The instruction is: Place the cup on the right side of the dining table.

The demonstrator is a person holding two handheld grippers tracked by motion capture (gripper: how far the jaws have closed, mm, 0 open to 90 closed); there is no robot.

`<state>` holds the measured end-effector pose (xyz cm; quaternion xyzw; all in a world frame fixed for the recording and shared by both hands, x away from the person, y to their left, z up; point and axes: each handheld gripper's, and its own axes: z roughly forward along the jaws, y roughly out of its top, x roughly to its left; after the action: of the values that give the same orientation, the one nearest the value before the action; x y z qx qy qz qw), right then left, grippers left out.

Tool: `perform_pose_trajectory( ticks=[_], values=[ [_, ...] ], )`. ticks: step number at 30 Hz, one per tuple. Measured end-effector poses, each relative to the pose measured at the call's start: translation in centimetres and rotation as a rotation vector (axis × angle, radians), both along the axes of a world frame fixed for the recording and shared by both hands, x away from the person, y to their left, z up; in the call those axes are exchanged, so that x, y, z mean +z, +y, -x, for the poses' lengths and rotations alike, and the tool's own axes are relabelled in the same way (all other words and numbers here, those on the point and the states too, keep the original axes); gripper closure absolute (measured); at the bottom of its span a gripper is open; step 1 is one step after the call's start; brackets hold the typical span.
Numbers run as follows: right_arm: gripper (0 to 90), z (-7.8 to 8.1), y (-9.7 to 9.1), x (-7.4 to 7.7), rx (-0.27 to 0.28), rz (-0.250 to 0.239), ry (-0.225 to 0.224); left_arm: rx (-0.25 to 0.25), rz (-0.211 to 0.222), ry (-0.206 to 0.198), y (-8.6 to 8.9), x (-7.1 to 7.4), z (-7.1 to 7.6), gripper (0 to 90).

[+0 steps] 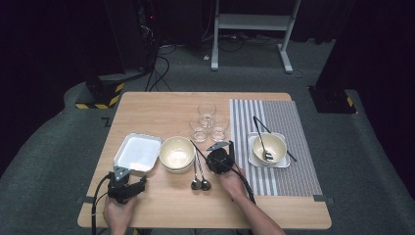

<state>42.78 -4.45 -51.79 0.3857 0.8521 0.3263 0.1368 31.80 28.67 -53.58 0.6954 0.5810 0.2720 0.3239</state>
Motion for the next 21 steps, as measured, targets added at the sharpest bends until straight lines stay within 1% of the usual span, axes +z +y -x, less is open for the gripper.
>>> perform_pose_trajectory(
  ticks=[8, 11, 14, 18, 19, 21],
  values=[
    [85.0, -0.8, 0.2, 0.0, -0.001, 0.004, -0.016, 0.000, 0.000, 0.000, 0.0, 0.0, 0.0, 26.6],
    [85.0, -1.1, 0.2, 0.0, -0.006, 0.006, -0.006, 0.000, -0.001, 0.000, 0.0, 0.0, 0.0, 26.6],
    [85.0, -1.4, 0.3, 0.0, 0.001, 0.014, -0.013, -0.001, -0.001, 0.000, 0.0, 0.0, 0.0, 26.6],
    [85.0, -1.7, 0.4, 0.1, 0.001, 0.020, -0.008, 0.000, 0.000, 0.000, 0.0, 0.0, 0.0, 26.6],
    [84.7, -1.8, 0.4, 0.1, 0.004, 0.024, -0.009, -0.001, 0.000, -0.001, 0.0, 0.0, 0.0, 26.6],
    [81.2, -1.7, 0.4, 0.2, 0.007, 0.024, -0.007, -0.001, 0.001, -0.001, 0.0, 0.0, 0.0, 26.6]
  ],
)
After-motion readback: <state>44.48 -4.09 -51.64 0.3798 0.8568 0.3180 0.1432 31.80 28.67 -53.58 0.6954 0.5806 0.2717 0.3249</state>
